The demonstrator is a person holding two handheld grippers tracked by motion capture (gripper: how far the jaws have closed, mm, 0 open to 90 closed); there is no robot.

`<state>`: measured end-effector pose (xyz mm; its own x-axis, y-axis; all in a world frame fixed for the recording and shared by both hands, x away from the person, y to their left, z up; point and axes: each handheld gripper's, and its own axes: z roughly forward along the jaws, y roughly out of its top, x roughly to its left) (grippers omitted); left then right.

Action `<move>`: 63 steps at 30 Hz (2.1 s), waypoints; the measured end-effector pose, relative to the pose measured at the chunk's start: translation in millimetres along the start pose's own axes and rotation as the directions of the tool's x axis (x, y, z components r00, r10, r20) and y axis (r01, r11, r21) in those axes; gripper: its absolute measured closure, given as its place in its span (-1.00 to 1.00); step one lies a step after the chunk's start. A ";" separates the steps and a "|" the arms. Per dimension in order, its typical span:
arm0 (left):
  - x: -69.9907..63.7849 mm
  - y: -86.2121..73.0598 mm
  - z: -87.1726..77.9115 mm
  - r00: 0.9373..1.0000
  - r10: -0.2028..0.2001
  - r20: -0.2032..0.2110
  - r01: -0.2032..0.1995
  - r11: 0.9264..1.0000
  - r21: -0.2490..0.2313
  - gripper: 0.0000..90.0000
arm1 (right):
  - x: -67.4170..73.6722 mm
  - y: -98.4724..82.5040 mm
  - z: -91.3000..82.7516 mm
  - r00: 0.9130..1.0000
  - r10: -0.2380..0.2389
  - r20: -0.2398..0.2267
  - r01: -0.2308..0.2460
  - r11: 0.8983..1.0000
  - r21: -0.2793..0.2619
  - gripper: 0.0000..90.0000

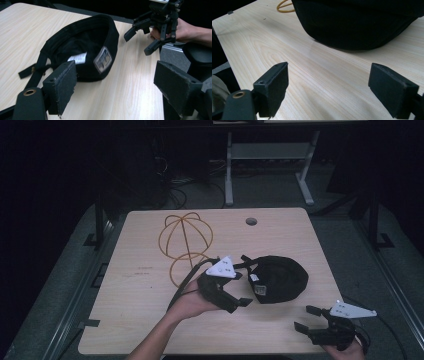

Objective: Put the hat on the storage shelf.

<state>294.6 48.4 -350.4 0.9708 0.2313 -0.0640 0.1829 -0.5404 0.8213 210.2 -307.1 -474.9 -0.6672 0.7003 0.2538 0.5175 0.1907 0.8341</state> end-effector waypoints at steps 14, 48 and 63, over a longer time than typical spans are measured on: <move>11.0 25.6 46.2 0.998 0.049 0.030 -0.052 0.993 0.109 -0.54 | 0.2 2.3 0.8 1.000 -0.006 -0.013 0.006 1.000 -0.011 -0.64; 11.7 31.6 90.4 0.986 0.131 0.102 -0.156 0.941 0.300 0.72 | 0.3 4.3 -0.6 1.000 0.010 -0.016 -0.011 0.999 -0.045 -0.63; 18.6 45.2 83.5 0.991 0.060 0.117 -0.086 0.970 0.227 0.78 | 4.6 5.5 -3.5 1.000 0.008 -0.009 -0.009 0.997 -0.075 -0.66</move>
<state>333.9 -39.3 -361.8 0.9915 0.1018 -0.0807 0.1295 -0.7280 0.6732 208.0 -305.2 -467.4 -0.6676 0.6957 0.2651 0.4821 0.1326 0.8660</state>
